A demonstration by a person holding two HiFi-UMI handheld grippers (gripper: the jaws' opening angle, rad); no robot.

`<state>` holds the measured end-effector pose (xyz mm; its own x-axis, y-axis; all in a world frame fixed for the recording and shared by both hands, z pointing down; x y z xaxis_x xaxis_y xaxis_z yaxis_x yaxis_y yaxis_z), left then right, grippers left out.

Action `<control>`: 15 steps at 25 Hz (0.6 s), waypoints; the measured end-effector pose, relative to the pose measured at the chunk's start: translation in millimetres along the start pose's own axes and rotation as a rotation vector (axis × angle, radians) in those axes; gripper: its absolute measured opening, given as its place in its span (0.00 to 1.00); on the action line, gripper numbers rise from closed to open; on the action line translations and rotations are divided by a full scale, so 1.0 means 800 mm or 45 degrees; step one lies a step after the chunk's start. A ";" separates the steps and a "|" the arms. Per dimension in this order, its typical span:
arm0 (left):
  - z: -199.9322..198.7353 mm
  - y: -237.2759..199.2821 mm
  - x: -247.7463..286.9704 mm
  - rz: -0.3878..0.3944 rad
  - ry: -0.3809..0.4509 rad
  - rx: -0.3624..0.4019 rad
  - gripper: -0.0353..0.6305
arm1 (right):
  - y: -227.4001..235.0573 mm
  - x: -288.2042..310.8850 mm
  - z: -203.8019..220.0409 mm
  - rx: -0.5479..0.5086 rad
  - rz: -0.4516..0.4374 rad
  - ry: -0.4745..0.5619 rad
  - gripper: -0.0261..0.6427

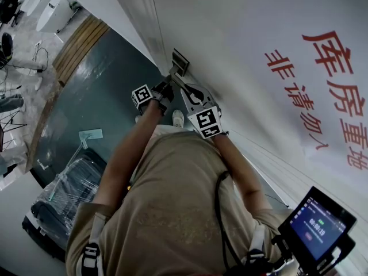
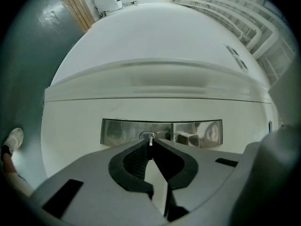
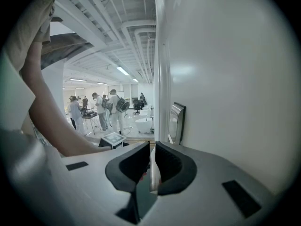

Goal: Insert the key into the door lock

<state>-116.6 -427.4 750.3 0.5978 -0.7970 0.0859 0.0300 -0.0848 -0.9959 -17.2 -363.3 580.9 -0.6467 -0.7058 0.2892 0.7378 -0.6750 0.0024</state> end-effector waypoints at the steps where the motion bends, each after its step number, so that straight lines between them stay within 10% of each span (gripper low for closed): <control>1: 0.000 0.000 0.000 -0.003 -0.007 0.009 0.10 | 0.000 0.000 0.001 0.001 0.004 0.001 0.10; 15: -0.004 0.003 0.007 -0.024 -0.054 0.104 0.10 | 0.001 -0.002 0.009 0.002 0.037 -0.022 0.10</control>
<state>-115.3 -434.0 748.2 0.6300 -0.7694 0.1050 0.1059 -0.0489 -0.9932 -14.4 -361.5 587.1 -0.6214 -0.7215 0.3055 0.7567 -0.6538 -0.0049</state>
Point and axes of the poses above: the fingertips, and each gripper's own axes: x forward along the fingers, y to its right, z out of its underside, the point moved 4 cm from there along -x, backward along the fingers, and after that the axes turned 9 degrees about y, right-handed, at the moved point
